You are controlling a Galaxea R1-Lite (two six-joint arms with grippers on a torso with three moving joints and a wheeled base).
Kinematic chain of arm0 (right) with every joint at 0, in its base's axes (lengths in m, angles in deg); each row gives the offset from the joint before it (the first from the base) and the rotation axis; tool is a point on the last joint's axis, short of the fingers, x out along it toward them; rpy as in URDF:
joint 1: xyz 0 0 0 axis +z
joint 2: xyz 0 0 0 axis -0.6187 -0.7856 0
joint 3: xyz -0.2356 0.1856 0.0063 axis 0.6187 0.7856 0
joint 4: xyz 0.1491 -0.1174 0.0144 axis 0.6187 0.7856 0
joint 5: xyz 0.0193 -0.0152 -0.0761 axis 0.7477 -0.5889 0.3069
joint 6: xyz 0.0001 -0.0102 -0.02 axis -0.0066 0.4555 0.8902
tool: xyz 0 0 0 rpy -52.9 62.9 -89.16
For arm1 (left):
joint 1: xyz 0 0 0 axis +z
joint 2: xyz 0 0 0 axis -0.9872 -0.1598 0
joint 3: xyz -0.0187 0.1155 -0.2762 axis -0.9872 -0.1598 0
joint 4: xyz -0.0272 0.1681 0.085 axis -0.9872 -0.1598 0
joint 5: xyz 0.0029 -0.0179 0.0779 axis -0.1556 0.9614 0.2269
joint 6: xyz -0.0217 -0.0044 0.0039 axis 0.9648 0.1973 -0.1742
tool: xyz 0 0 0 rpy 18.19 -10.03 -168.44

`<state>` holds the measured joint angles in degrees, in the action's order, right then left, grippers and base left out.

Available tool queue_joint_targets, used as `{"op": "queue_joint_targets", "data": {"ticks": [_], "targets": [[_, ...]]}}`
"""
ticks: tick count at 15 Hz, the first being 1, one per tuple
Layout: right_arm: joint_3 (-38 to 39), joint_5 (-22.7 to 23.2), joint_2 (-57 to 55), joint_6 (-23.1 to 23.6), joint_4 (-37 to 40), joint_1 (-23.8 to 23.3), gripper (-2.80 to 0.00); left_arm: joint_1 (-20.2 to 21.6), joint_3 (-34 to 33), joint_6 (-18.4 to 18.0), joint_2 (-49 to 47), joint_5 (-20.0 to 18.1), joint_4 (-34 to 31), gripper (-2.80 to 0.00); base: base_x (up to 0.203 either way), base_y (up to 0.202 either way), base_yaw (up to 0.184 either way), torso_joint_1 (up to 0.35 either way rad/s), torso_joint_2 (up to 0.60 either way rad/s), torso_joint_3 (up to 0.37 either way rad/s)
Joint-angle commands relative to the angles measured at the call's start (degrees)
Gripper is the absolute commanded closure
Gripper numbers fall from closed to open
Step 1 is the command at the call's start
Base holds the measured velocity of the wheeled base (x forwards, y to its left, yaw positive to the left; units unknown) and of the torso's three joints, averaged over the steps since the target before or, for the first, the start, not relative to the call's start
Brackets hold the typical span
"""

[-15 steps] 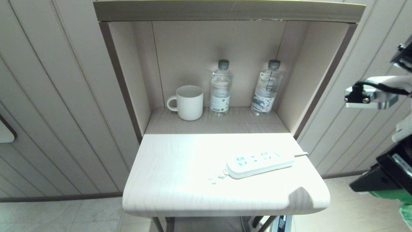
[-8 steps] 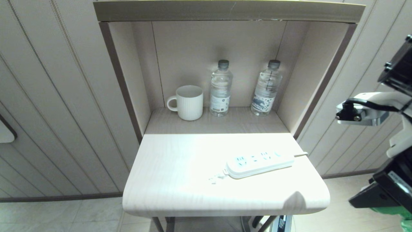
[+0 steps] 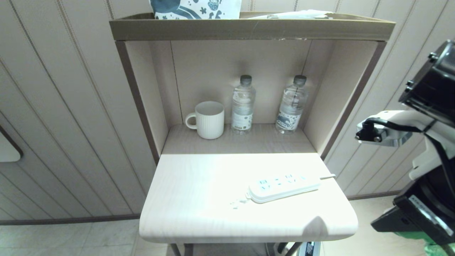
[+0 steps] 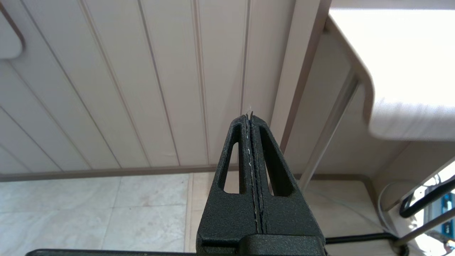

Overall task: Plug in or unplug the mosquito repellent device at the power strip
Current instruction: Insert the plug into the socket

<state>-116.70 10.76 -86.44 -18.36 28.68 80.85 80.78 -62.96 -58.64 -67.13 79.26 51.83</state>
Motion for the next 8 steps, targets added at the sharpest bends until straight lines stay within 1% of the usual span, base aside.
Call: {"op": "queue_joint_targets", "data": {"ticks": [1,8], "targets": [[0.4,-0.2,-0.2,-0.1,0.4,0.0,0.0,0.0,0.0,0.0,0.0,0.0,0.0,0.0,0.0,0.0,0.0,0.194,-0.45,-0.26],[0.4,-0.1,-3.2,0.3,-2.0,-0.4,0.0,-0.1,0.0,0.0,0.0,0.0,0.0,0.0,0.0,0.0,0.0,0.226,-0.5,-0.285]]}}
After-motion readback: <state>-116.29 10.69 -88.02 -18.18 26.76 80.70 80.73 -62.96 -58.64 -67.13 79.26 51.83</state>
